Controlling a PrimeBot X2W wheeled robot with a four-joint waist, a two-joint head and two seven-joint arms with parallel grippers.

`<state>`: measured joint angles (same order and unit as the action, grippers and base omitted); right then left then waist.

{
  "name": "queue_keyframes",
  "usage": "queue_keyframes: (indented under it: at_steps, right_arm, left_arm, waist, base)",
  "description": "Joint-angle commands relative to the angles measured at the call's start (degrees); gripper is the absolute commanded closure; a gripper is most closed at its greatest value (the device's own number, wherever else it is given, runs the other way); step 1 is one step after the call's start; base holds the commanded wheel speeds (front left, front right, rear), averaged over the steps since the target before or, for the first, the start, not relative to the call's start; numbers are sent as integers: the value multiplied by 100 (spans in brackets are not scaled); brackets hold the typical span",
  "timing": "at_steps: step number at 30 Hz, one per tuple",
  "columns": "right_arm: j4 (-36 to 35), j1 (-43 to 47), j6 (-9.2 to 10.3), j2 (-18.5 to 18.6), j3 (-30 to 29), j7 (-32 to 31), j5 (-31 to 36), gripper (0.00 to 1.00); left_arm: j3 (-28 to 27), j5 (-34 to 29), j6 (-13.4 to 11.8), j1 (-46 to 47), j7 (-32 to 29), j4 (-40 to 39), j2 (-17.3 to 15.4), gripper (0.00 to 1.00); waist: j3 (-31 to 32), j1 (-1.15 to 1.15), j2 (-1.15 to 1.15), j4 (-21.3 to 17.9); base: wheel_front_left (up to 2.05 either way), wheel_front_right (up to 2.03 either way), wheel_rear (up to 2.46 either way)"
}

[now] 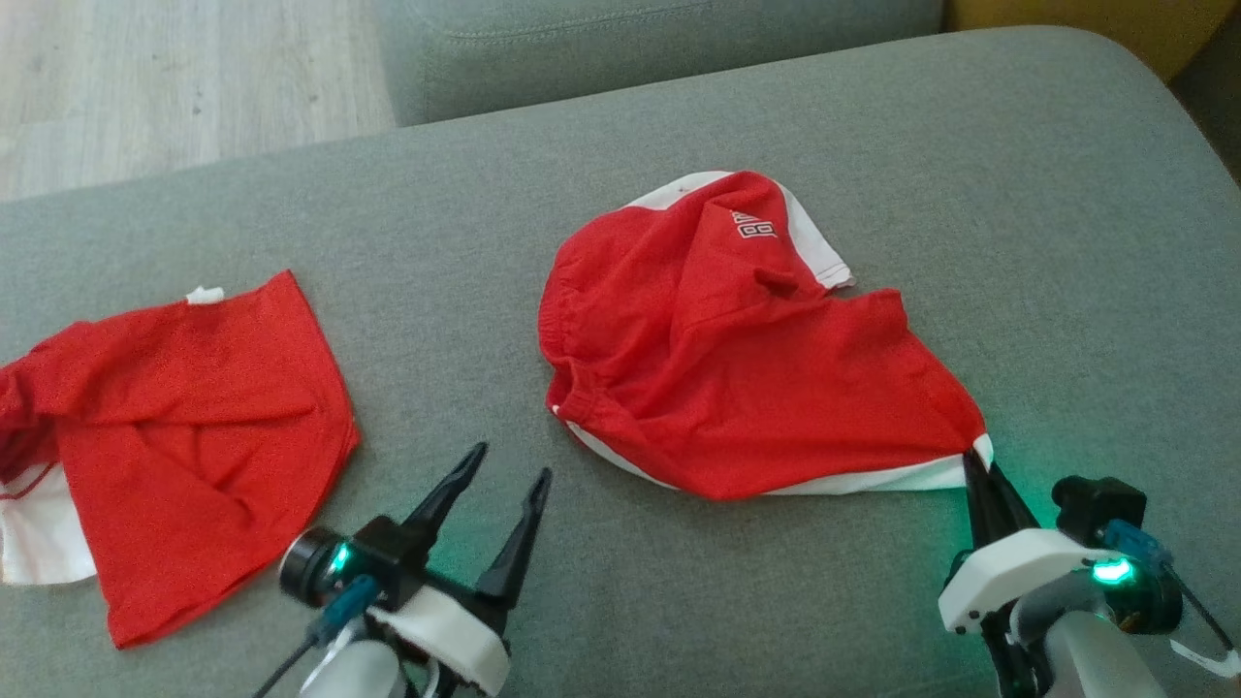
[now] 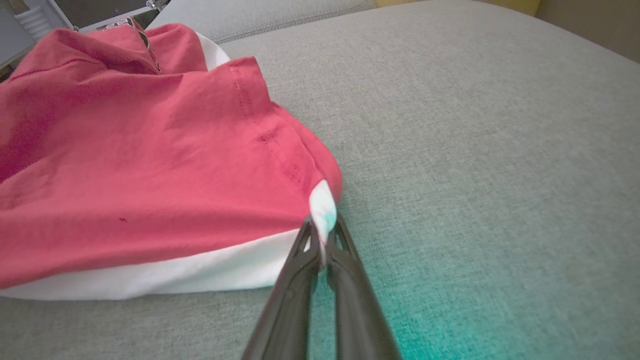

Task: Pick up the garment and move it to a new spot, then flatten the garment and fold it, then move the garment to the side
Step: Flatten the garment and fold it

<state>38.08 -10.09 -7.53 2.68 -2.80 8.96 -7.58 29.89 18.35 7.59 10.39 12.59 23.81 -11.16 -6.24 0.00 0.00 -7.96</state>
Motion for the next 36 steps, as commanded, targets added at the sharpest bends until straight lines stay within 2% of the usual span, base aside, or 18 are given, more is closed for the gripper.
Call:
queue_keyframes:
  at_steps: [1, 6, 13, 26, 27, 28, 29, 30, 36]
  right_arm:
    - [-129, -245, 4, 21, 126, -10, -45, 100]
    - [-130, -303, 4, 20, 156, -32, -63, 100]
    - [-128, -354, 4, 20, 194, -31, -64, 100]
    - [-101, -467, 4, 20, 262, 29, -160, 100]
    - [-92, -474, 4, 20, 262, 34, -166, 100]
    - [-81, -481, 4, 20, 264, 39, -170, 100]
    - [-71, -487, 4, 20, 266, 44, -174, 100]
    - [-61, -494, 4, 20, 265, 49, -176, 100]
    - [-38, -552, 4, 20, 207, 115, -180, 100]
  left_arm:
    - [93, 123, -10, 483, -8, -117, -174, 0]
    - [721, 299, -10, 972, -49, 81, -373, 0]
    - [1291, 472, -10, 1522, -119, 456, -500, 0]
    - [2139, 960, -10, 2267, 50, 1006, -578, 0]
    - [2206, 1015, -10, 2295, 57, 1010, -583, 4]
    - [2280, 1071, -10, 2320, 65, 1011, -592, 50]
    - [2359, 1121, -10, 2346, 74, 1006, -607, 86]
    - [2427, 1171, -10, 2367, 85, 1003, -624, 100]
    - [2690, 1433, -10, 2422, 161, 898, -750, 100]
  waist:
    - [-53, 0, 0, -16]
    - [-163, 0, 0, -57]
    - [-275, 0, 0, -126]
    - [-484, 0, 0, -219]
    - [-491, 0, 0, -220]
    - [-492, 0, 0, -221]
    - [-492, 0, 0, -221]
    - [-490, 0, 0, -219]
    - [-401, 0, 0, -157]
  base:
    - [0, 0, 0]
    - [0, 0, 0]
    - [0, 0, 0]
    - [0, 0, 0]
    - [0, 0, 0]
    - [0, 0, 0]
    - [0, 0, 0]
    - [0, 0, 0]
    - [0, 0, 0]
